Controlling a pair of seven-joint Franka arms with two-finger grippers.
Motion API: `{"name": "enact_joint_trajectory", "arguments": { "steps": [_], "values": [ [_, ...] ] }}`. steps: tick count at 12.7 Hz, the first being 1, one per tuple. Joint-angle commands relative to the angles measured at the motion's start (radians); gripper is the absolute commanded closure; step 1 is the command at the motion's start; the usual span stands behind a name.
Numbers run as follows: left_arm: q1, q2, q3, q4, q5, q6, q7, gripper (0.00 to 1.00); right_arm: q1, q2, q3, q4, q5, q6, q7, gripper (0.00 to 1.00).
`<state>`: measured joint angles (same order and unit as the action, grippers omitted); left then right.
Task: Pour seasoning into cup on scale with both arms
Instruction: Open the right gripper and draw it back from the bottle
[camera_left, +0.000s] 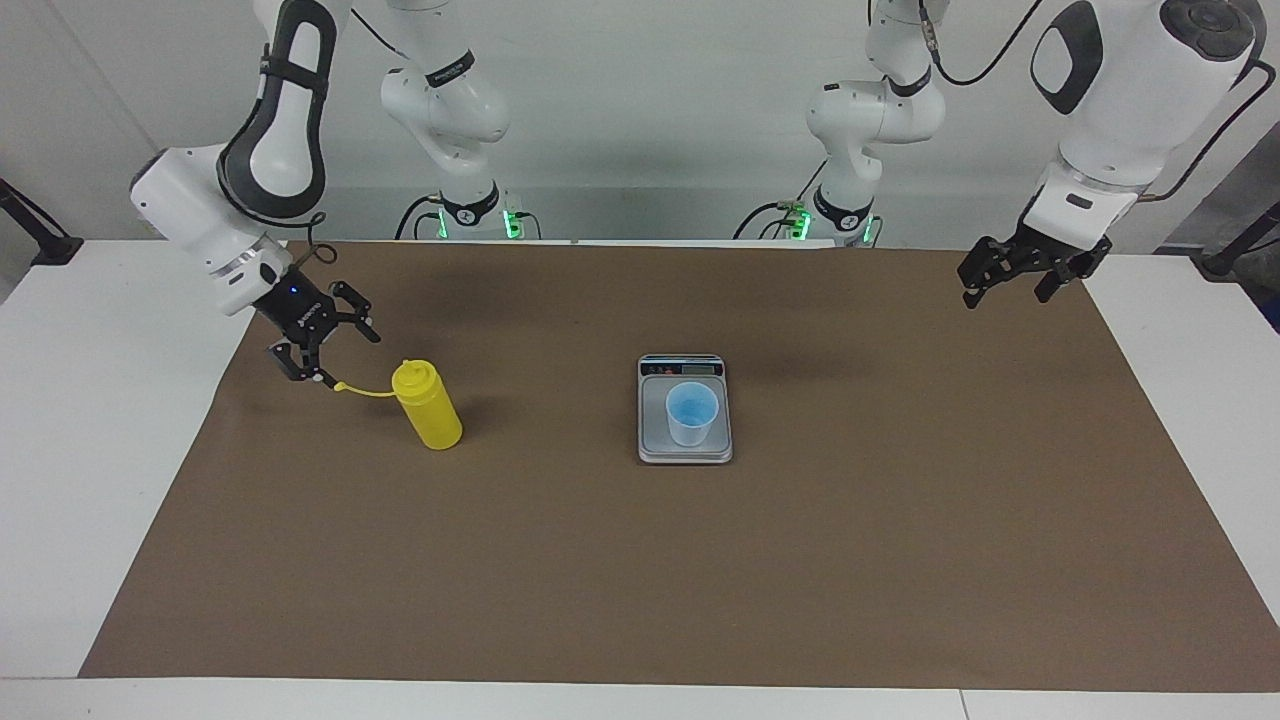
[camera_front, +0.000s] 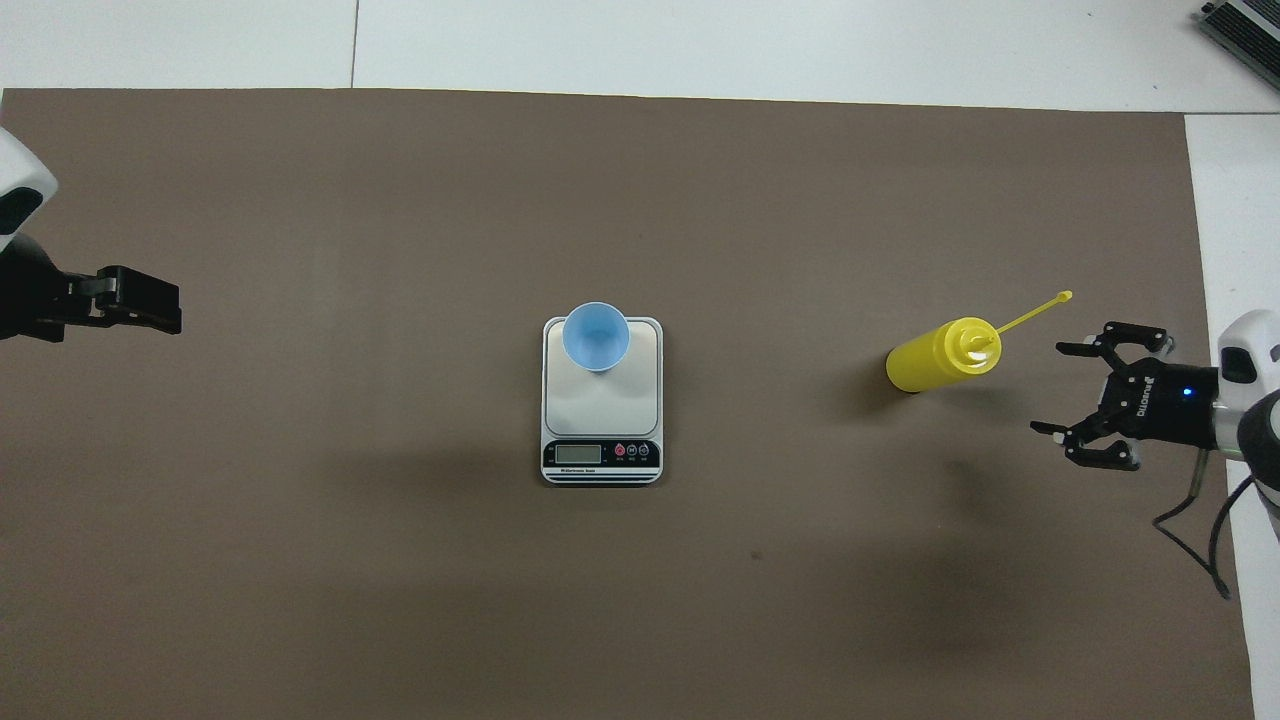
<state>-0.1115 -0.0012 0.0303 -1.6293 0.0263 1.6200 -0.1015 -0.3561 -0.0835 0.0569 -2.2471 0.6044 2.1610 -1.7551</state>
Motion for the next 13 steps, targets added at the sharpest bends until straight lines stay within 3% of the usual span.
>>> {"name": "enact_joint_trajectory", "arguments": {
  "steps": [1, 4, 9, 13],
  "values": [
    [-0.002, -0.029, 0.007, -0.035, -0.006, 0.015, 0.002, 0.0, 0.002, -0.059, 0.014, 0.03, -0.122, -0.067, 0.245, 0.0],
    [-0.002, -0.029, 0.007, -0.035, -0.006, 0.015, 0.002, 0.0, 0.031, -0.065, 0.018, 0.127, -0.247, -0.131, 0.538, 0.0],
    [-0.002, -0.029, 0.007, -0.035, -0.006, 0.015, 0.002, 0.0, 0.133, -0.05, 0.021, 0.262, -0.377, -0.13, 0.99, 0.0],
    [-0.002, -0.029, 0.007, -0.035, -0.006, 0.015, 0.002, 0.0, 0.221, 0.01, 0.023, 0.391, -0.496, -0.153, 1.336, 0.0]
  ]
}}
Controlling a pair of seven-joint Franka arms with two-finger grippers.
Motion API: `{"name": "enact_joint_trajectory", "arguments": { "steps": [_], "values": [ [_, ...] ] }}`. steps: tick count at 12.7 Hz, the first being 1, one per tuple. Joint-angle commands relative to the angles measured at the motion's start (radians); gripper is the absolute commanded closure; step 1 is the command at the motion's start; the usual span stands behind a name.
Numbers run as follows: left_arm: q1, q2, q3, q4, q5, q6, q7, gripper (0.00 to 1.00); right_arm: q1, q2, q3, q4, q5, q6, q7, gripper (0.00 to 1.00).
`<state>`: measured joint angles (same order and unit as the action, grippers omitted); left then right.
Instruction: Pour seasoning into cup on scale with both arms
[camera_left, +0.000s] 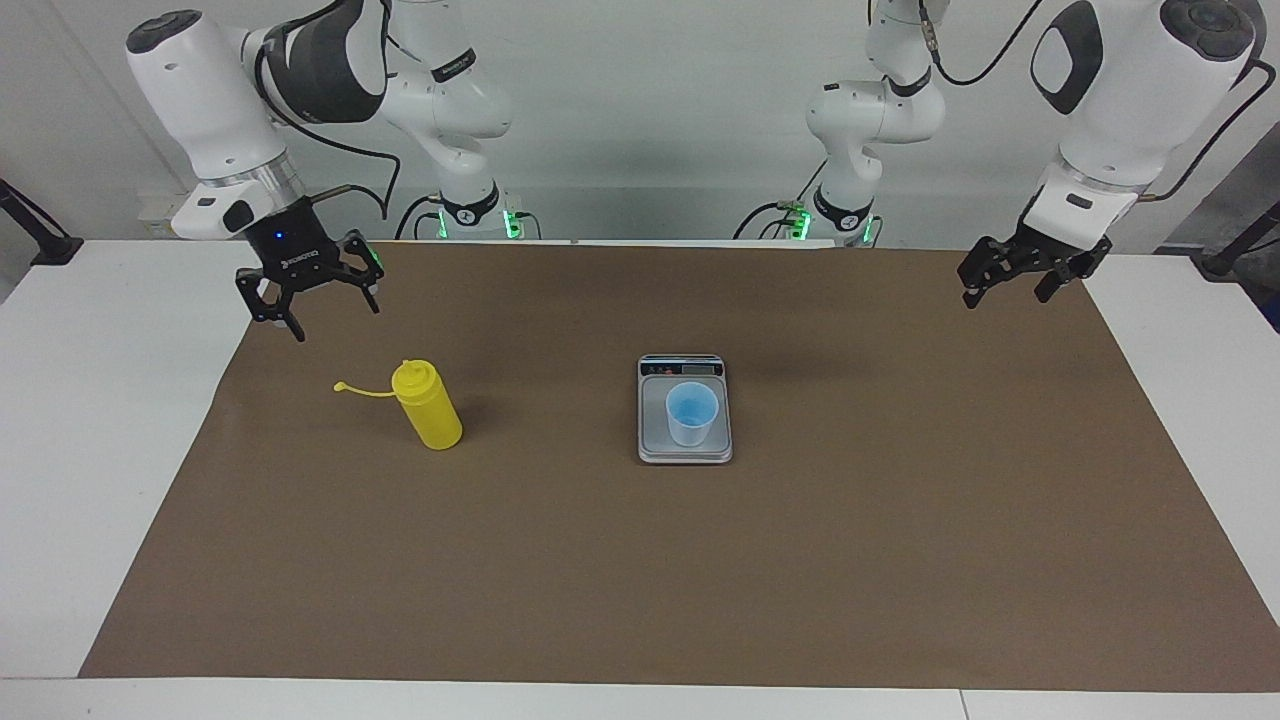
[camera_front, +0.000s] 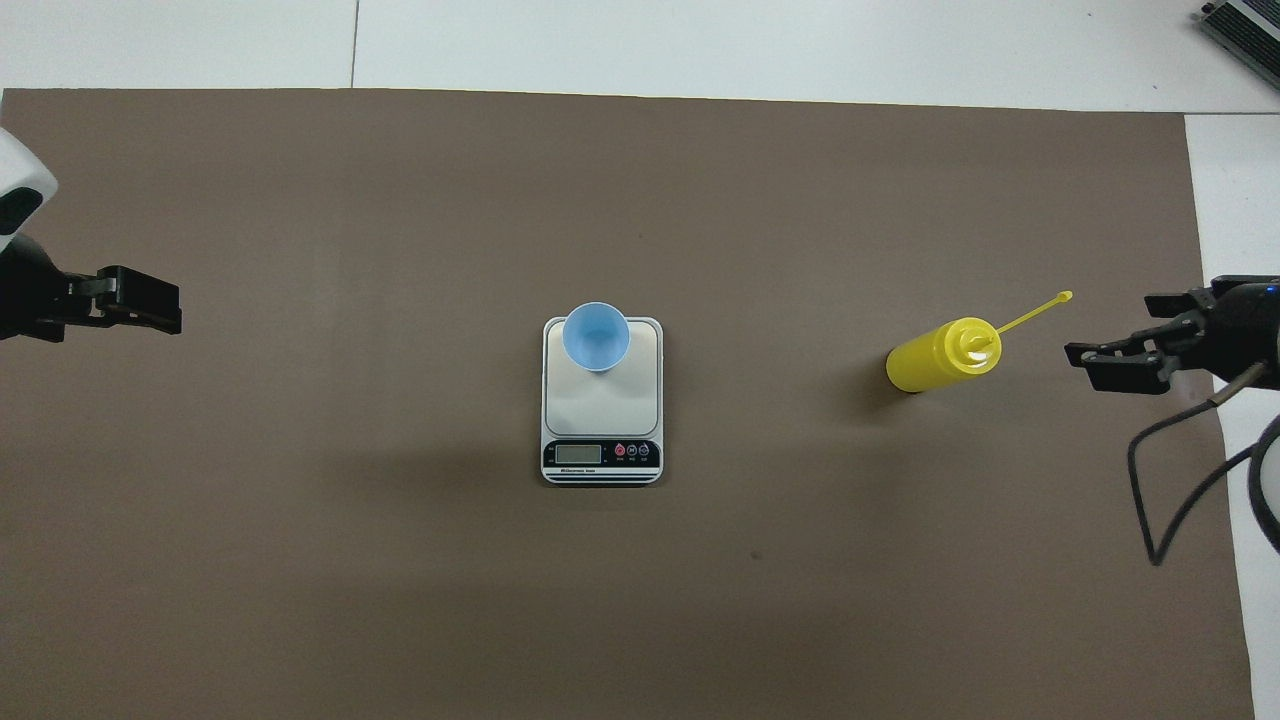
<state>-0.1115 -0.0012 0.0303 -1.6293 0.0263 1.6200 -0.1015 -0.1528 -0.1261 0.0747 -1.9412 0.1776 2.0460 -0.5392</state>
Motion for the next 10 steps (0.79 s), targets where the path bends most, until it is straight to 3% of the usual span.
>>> {"name": "enact_joint_trajectory", "arguments": {
  "steps": [1, 5, 8, 10],
  "values": [
    [-0.002, -0.029, 0.006, -0.035, -0.006, 0.014, 0.002, 0.0, 0.041, 0.068, 0.005, 0.126, -0.117, -0.067, 0.196, 0.0],
    [-0.002, -0.029, 0.006, -0.035, -0.006, 0.015, 0.002, 0.0, 0.133, 0.097, 0.005, 0.224, -0.231, -0.191, 0.485, 0.0],
    [-0.002, -0.029, 0.006, -0.035, -0.006, 0.015, 0.002, 0.0, 0.148, 0.16, 0.005, 0.384, -0.237, -0.369, 0.704, 0.0],
    [-0.002, -0.029, 0.006, -0.035, -0.006, 0.015, 0.002, 0.0, 0.147, 0.195, 0.005, 0.47, -0.239, -0.466, 0.739, 0.0]
  ]
}}
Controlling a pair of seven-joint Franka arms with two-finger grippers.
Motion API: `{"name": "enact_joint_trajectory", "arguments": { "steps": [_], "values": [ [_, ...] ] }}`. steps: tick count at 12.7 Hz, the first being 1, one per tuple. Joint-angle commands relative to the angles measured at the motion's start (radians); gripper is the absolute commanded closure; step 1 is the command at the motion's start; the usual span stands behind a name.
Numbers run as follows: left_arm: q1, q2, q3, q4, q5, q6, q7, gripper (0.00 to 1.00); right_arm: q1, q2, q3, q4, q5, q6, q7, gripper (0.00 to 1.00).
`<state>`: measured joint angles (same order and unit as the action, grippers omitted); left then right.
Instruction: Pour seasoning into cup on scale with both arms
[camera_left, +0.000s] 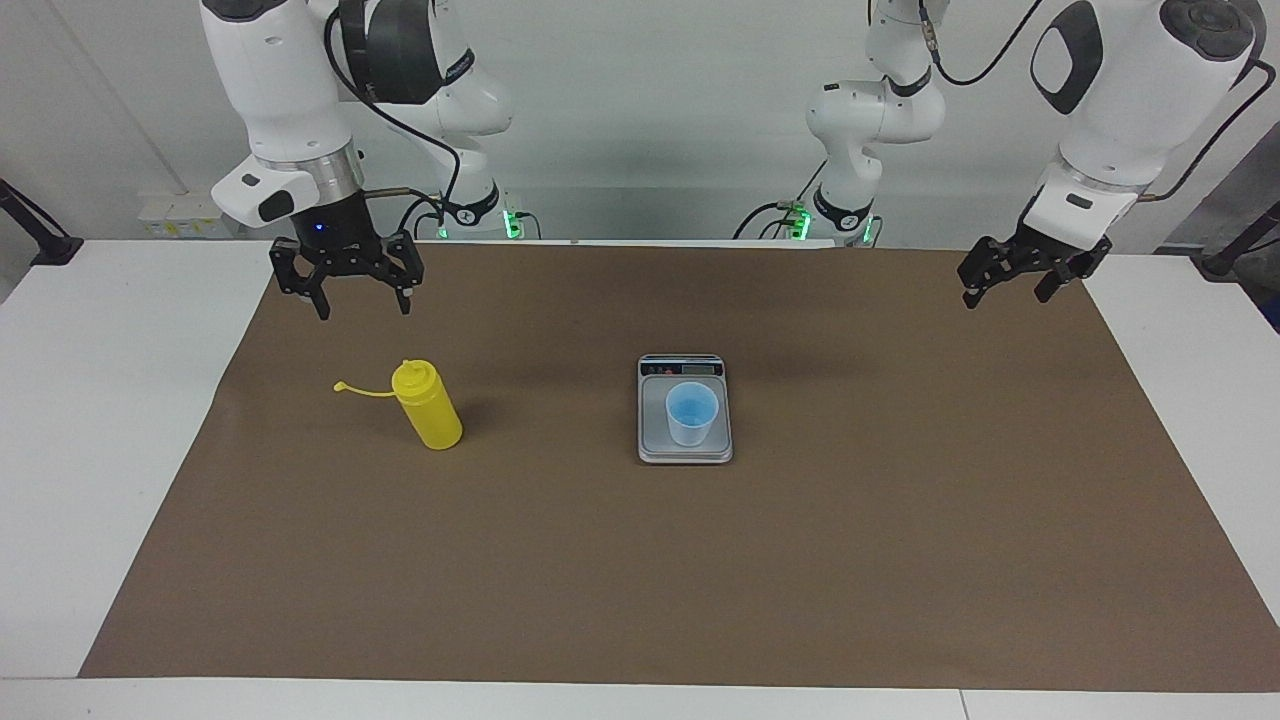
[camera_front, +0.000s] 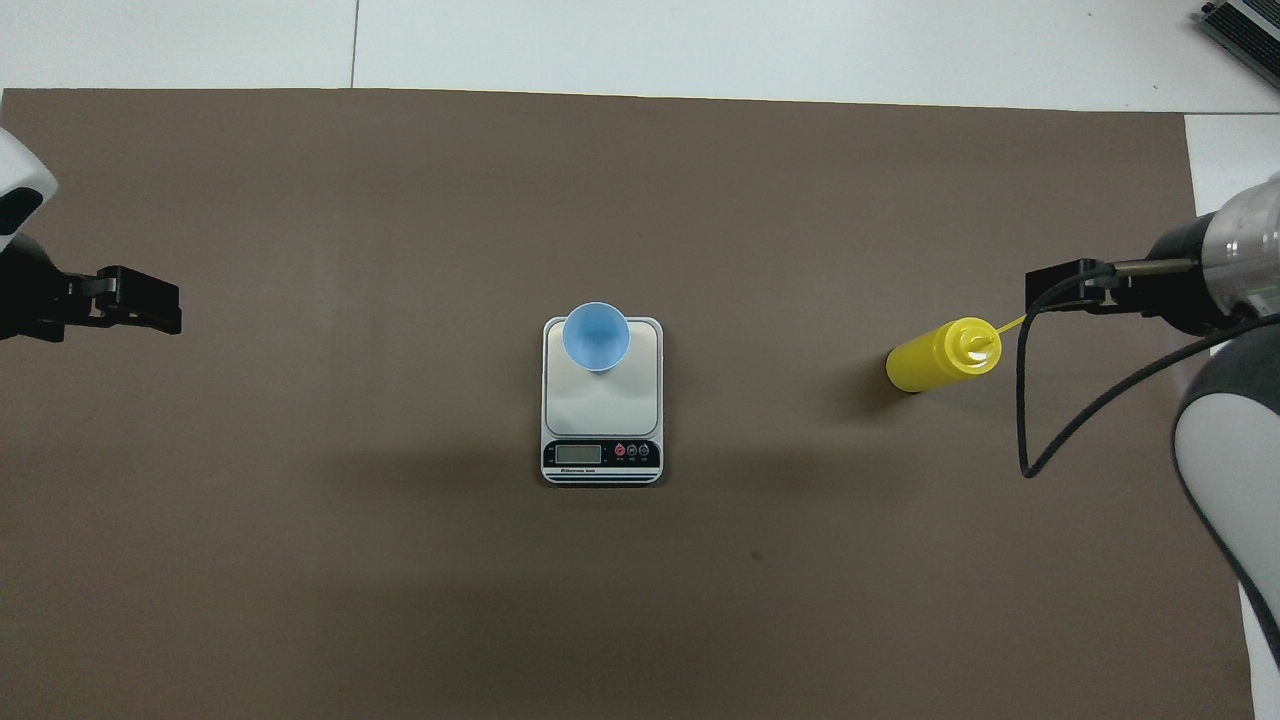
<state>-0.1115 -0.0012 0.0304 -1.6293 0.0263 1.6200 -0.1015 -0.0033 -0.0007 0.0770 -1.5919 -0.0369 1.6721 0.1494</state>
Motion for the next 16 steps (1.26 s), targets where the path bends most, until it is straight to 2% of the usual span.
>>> {"name": "enact_joint_trajectory", "arguments": {
  "steps": [1, 3, 6, 8, 10, 16],
  "values": [
    [-0.002, -0.029, 0.006, -0.035, -0.006, 0.015, 0.002, 0.0, -0.004, 0.083, 0.003, 0.15, -0.027, -0.138, 0.052, 0.0],
    [-0.002, -0.029, 0.006, -0.035, -0.006, 0.015, 0.002, 0.0, -0.007, 0.087, 0.003, 0.159, -0.014, -0.153, 0.053, 0.0],
    [-0.004, -0.029, 0.005, -0.035, -0.006, 0.015, 0.005, 0.0, -0.012, 0.064, 0.0, 0.115, -0.012, -0.147, 0.056, 0.0],
    [-0.002, -0.029, 0.008, -0.035, -0.006, 0.015, 0.003, 0.0, -0.012, 0.019, 0.001, 0.036, -0.012, -0.156, 0.056, 0.0],
    [-0.002, -0.029, 0.008, -0.035, -0.006, 0.014, 0.003, 0.0, -0.014, -0.016, 0.0, -0.043, -0.015, -0.112, 0.078, 0.0],
    [-0.004, -0.028, 0.008, -0.035, -0.006, 0.024, 0.003, 0.0, -0.044, -0.015, 0.0, -0.051, -0.006, -0.058, 0.072, 0.0]
  ]
}}
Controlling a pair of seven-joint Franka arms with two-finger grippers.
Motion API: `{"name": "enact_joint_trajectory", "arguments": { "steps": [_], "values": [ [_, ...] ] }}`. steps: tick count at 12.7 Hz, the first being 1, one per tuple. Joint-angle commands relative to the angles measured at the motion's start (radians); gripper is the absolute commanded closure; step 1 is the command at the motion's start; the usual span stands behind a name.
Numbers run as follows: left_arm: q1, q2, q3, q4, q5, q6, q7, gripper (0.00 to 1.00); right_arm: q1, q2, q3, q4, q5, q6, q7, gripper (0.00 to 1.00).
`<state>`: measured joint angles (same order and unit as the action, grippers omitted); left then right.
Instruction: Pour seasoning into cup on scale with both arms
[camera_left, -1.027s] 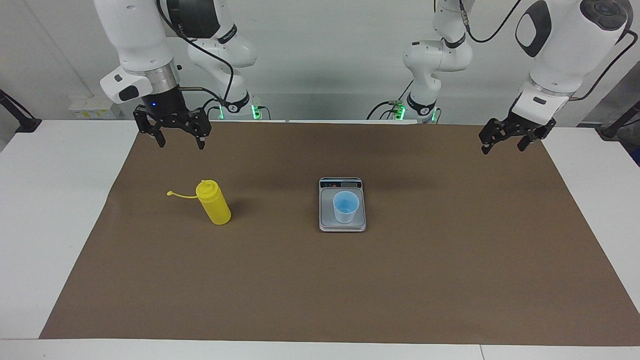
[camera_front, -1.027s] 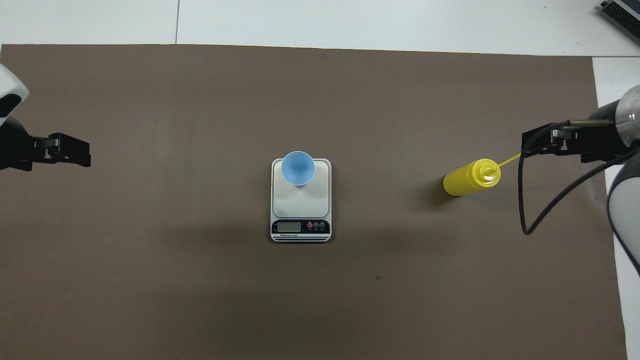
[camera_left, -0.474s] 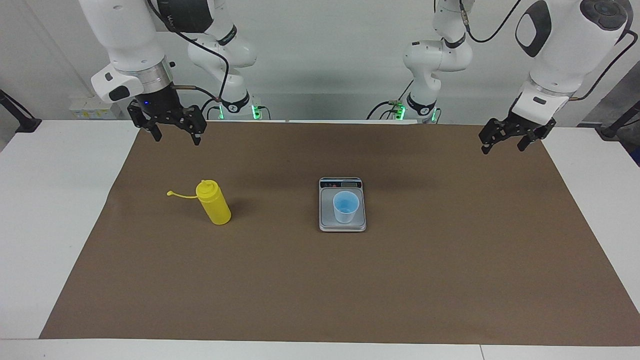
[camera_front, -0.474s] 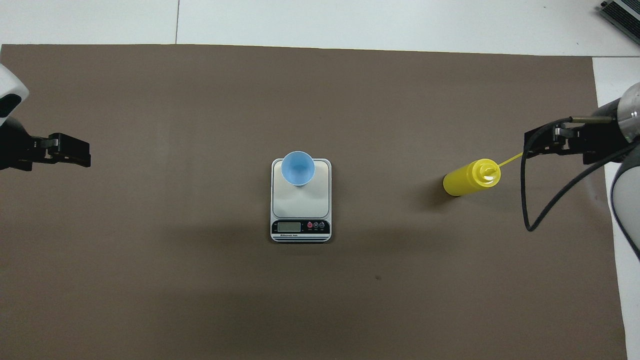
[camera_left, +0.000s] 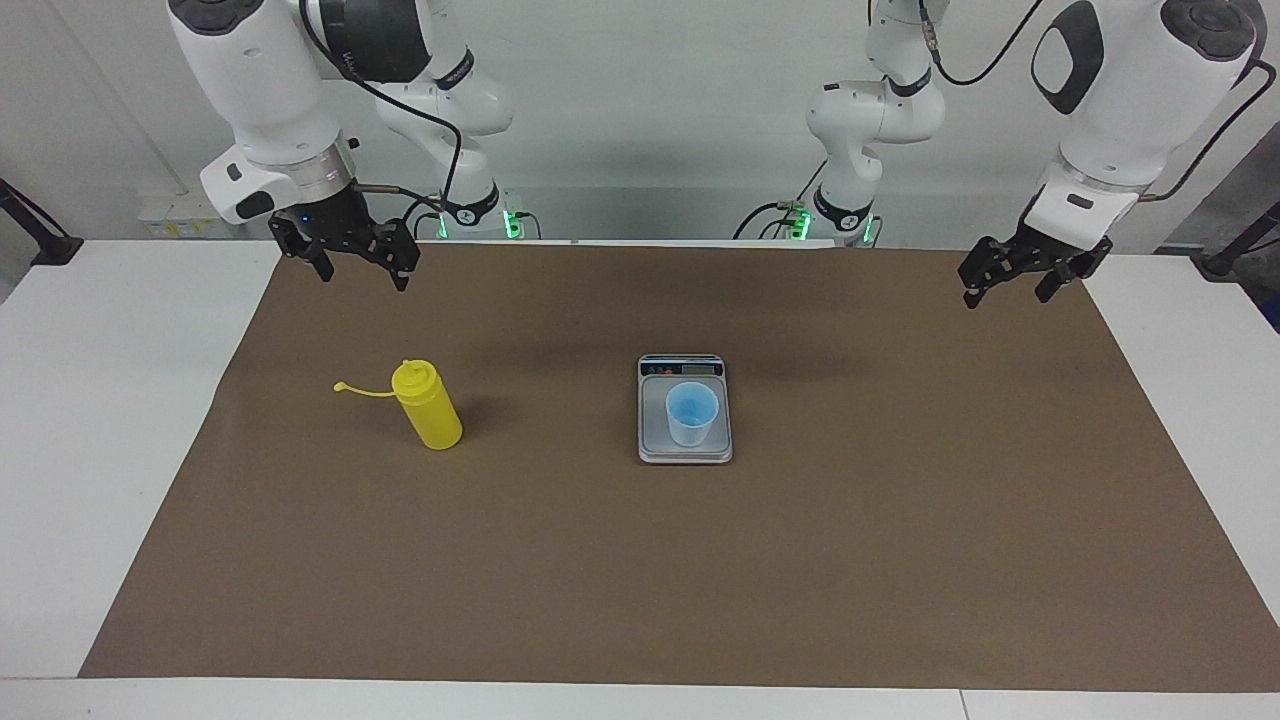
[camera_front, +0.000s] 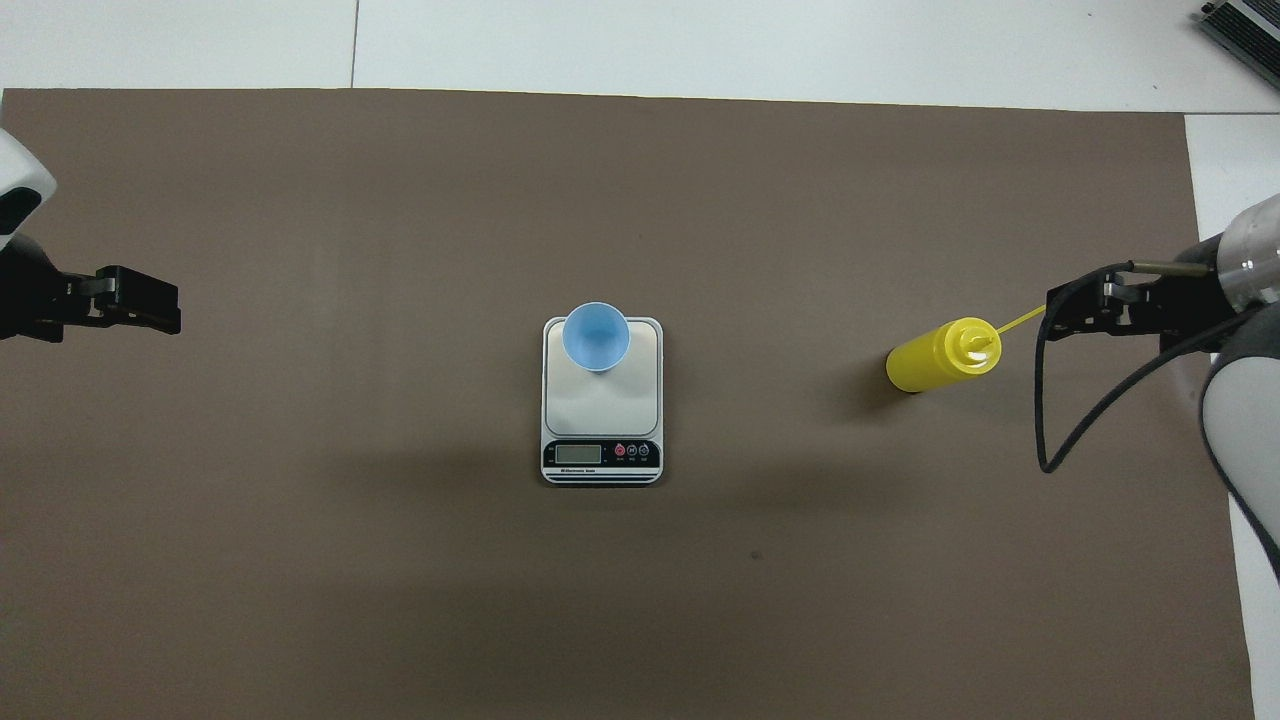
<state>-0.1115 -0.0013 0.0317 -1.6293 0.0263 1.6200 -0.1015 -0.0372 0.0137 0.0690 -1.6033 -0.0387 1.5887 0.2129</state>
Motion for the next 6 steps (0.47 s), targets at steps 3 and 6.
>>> {"name": "enact_joint_trajectory", "arguments": {
  "steps": [3, 6],
  "values": [
    [-0.007, -0.028, 0.005, -0.035, -0.006, 0.026, 0.013, 0.0, -0.006, -0.027, 0.008, -0.038, -0.004, 0.025, 0.008, 0.0],
    [-0.011, -0.028, 0.004, -0.035, -0.006, 0.029, 0.023, 0.0, -0.006, -0.028, 0.008, -0.038, -0.004, 0.024, 0.005, 0.0]
  ]
}}
